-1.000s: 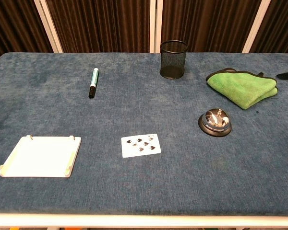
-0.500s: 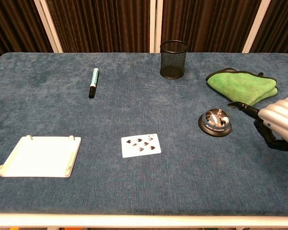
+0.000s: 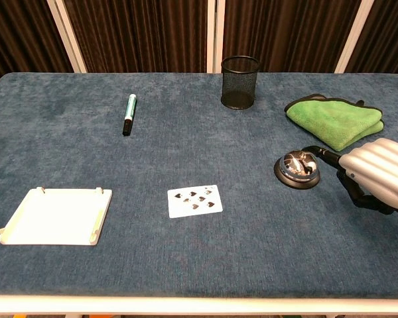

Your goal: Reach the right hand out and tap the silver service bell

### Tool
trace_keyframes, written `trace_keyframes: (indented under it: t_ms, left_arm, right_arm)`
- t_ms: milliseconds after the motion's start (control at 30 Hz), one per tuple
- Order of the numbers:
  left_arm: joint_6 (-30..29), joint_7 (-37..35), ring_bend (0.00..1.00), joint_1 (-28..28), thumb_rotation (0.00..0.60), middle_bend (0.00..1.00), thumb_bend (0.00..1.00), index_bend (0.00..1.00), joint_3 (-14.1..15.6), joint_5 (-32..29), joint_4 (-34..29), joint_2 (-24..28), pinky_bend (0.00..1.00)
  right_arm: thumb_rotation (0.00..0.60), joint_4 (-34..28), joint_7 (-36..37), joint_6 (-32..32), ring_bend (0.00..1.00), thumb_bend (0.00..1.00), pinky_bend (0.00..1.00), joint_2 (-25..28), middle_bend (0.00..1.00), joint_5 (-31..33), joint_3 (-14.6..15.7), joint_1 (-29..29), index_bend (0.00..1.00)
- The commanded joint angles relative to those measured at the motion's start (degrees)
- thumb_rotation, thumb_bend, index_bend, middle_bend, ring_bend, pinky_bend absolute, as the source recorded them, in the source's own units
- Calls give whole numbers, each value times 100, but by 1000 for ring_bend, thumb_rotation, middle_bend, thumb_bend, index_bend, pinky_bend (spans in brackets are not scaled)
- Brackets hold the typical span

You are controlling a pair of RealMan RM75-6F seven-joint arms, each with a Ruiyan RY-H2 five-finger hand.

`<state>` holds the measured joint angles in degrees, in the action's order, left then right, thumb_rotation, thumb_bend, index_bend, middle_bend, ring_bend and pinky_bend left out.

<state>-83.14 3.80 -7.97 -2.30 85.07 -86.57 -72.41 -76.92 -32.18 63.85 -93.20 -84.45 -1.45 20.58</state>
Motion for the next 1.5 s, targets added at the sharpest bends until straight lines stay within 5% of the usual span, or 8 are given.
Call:
trace_keyframes:
  t_ms: [33, 767, 1300, 1367, 1500]
  left_arm:
    - [-4, -19, 0, 12, 600, 11, 27, 90, 9, 2, 15, 8, 162]
    - [-36, -43, 0, 35, 600, 11, 26, 90, 5, 18, 28, 15, 162]
    - [-41, 115, 0, 14, 600, 11, 26, 91, -1, 62, -117, 2, 162]
    - [-28, 145, 0, 2, 600, 11, 27, 90, -7, 60, -147, -4, 162]
    - [-14, 209, 0, -11, 600, 11, 27, 91, -1, 72, -195, -28, 162]
  right_arm:
    - [600, 85, -57, -103, 789, 1000, 733, -61, 882, 109, 16, 29, 0]
    - [600, 49, 19, -40, 789, 1000, 733, -15, 883, 235, 79, 65, 0]
    - [600, -1167, 1170, 2330, 771, 1000, 721, 1539, 847, -766, -285, -591, 55]
    - [600, -1144, 1292, 2325, 643, 863, 628, 1764, 725, -729, -168, -715, 89]
    - [600, -1651, 1389, 1567, 54, 108, 67, 2529, 136, 43, 86, -890, 5]
